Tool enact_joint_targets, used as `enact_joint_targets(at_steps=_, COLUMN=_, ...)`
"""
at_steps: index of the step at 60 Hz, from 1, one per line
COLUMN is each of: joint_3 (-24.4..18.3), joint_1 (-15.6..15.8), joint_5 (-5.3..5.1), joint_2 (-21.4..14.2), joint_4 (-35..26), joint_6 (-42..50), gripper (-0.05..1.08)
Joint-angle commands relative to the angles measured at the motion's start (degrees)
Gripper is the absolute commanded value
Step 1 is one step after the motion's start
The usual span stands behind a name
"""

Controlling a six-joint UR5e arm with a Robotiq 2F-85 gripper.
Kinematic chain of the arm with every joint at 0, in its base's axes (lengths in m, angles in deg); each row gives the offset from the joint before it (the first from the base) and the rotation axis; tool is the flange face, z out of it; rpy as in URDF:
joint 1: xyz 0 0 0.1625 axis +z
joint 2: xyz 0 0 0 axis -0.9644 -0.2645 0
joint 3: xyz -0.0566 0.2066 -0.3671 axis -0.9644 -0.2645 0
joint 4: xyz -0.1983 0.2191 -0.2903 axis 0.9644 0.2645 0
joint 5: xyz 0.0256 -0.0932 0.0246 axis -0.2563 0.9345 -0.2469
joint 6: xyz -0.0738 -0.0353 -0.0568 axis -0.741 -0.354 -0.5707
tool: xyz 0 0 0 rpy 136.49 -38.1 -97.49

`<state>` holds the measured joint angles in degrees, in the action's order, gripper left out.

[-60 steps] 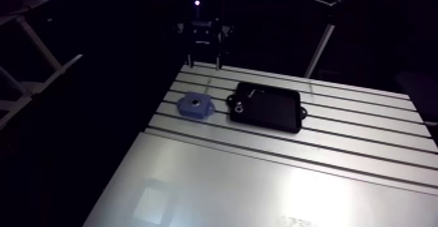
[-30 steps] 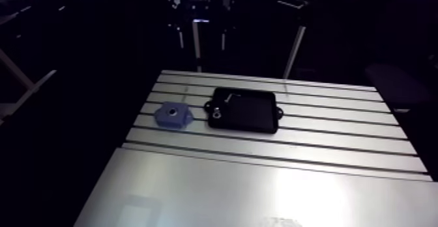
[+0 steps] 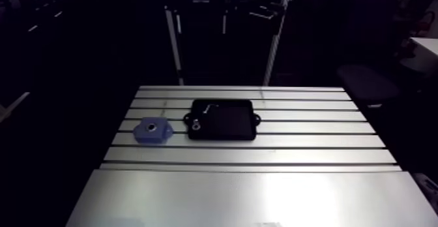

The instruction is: Pick up the bearing and press it into the housing until flush.

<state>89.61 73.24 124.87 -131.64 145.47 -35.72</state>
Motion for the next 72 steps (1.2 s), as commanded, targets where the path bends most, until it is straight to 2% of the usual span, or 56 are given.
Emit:
enact_joint_targets(at_steps=1, joint_3=-0.72, joint_1=-1.83, joint_5=-0.05, joint_2=-5.48, joint_4=-1.70, joint_6=-2.84, gripper=0.01)
enact_joint_targets(at_steps=14, joint_3=0.98, joint_1=-1.83, joint_5=0.02, joint_2=-8.89, joint_4=-2.35, joint_6=-2.68, gripper=0.01)
enact_joint_targets(at_steps=26, joint_3=0.82, joint_1=-1.83, joint_5=-0.07, joint_2=-8.99, joint_4=-3.96, joint_6=-2.75, gripper=0.01)
enact_joint_targets(at_steps=39, joint_3=1.00, joint_1=-1.74, joint_5=0.36, joint_2=-9.00, joint_4=-4.15, joint_6=-2.76, gripper=0.01)
enact_joint_targets(at_steps=72, joint_3=1.44, joint_1=-1.65, joint_5=0.37, joint_2=-9.00, joint_4=-3.89, joint_6=-2.76, gripper=0.01)
